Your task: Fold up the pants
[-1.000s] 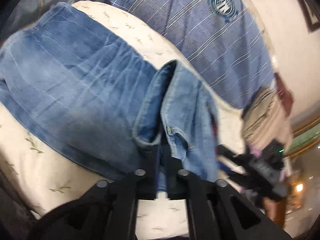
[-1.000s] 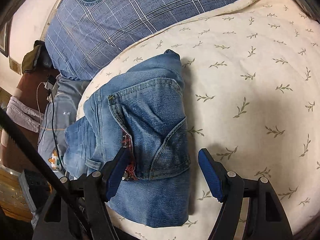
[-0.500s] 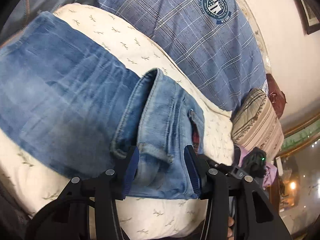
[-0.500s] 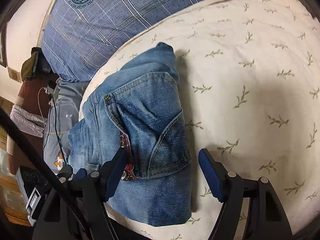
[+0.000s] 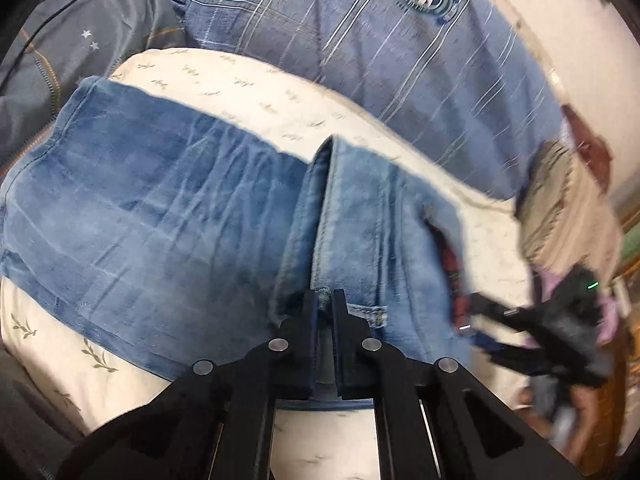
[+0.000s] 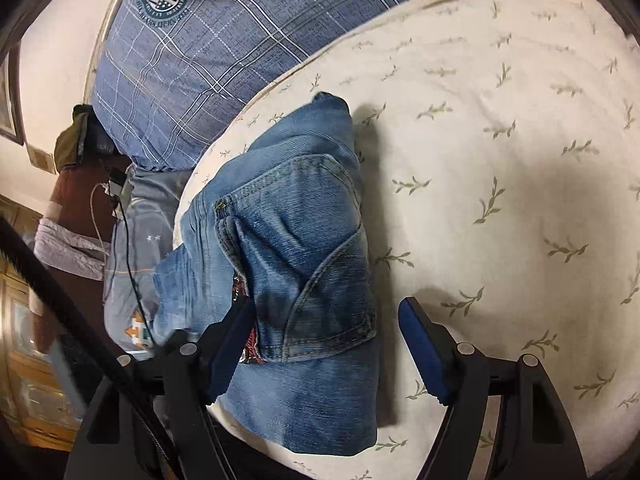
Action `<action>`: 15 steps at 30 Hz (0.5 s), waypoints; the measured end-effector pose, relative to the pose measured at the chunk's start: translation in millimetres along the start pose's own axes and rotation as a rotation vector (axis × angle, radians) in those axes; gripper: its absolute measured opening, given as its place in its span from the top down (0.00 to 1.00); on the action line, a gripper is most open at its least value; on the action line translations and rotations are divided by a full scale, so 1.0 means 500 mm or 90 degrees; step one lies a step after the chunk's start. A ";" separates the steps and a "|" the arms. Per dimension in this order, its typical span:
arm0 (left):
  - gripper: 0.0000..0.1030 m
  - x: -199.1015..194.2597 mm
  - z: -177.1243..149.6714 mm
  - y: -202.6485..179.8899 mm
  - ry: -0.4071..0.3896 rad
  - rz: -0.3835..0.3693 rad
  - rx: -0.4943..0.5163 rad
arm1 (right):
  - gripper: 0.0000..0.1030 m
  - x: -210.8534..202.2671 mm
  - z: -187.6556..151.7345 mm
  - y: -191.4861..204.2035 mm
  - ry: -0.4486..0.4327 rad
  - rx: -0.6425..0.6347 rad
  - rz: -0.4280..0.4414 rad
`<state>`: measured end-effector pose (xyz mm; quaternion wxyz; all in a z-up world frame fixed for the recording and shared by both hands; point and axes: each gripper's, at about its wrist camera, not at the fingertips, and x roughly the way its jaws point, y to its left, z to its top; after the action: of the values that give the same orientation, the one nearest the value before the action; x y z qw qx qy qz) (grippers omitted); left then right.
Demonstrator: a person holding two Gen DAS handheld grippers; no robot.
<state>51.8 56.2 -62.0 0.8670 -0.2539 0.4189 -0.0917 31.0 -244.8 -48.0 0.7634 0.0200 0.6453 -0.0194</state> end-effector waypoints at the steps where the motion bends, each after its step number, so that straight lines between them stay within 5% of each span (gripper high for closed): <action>1: 0.94 0.015 -0.007 -0.004 0.004 0.010 0.009 | 0.27 0.003 0.000 -0.007 0.007 0.015 0.017; 7: 0.93 0.011 -0.019 -0.022 0.002 0.008 0.005 | 0.27 0.053 -0.016 -0.022 0.085 0.055 0.073; 12: 0.94 0.022 -0.002 -0.028 0.016 0.005 -0.014 | 0.68 0.031 -0.020 0.014 0.055 0.002 0.041; 15: 0.94 0.037 0.022 -0.073 0.034 -0.011 -0.016 | 0.71 -0.031 -0.002 0.032 -0.002 -0.031 0.048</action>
<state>74.0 22.2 -50.3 0.8515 -0.2661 0.4405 -0.1005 28.4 -228.6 -32.7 0.7647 0.0254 0.6434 0.0250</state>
